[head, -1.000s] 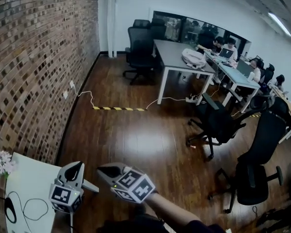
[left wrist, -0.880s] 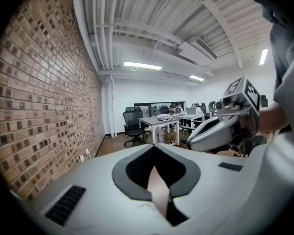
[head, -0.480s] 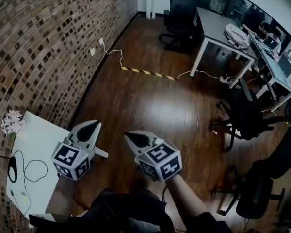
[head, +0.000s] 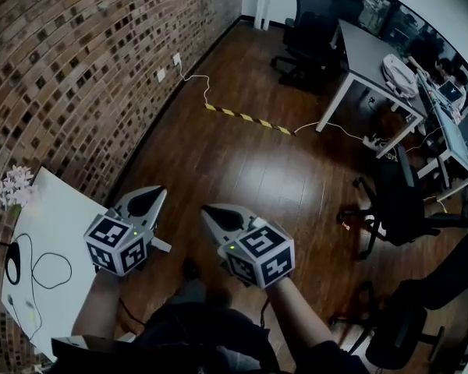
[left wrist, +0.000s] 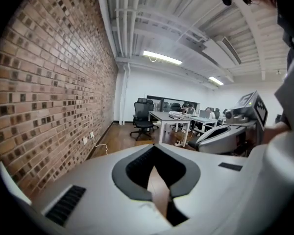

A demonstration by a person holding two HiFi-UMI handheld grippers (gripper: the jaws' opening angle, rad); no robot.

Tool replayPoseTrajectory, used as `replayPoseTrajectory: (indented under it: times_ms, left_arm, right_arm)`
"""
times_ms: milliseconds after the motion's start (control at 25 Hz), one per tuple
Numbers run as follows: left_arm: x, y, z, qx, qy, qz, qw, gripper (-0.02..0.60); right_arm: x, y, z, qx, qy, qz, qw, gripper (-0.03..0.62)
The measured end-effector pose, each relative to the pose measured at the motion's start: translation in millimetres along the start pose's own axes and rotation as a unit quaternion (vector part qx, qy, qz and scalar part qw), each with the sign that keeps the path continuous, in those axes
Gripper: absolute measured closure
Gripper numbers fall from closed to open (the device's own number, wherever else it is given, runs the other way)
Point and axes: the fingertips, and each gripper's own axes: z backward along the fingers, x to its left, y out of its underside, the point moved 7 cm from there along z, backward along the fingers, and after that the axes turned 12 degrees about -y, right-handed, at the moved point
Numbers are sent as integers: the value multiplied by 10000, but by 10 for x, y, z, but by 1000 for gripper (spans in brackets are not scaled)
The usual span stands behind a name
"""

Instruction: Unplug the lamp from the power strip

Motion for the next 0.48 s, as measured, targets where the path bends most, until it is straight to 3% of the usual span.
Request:
replayPoseTrajectory:
  times_ms: [240,360,480]
  left_arm:
    - [300,-162,-423,-272,250,-56,9993,588]
    - [502,-219,-629,-289,300,190,9990,588]
    - [608,-258,-843,-137,588,354,9976,589]
  right_arm:
    - [-277,-344,-341,118,202,226,9995,591]
    - [-417,-450,-521,160,269,209,9993,591]
    - [-531,-564,-758,171,456,280,9984,591]
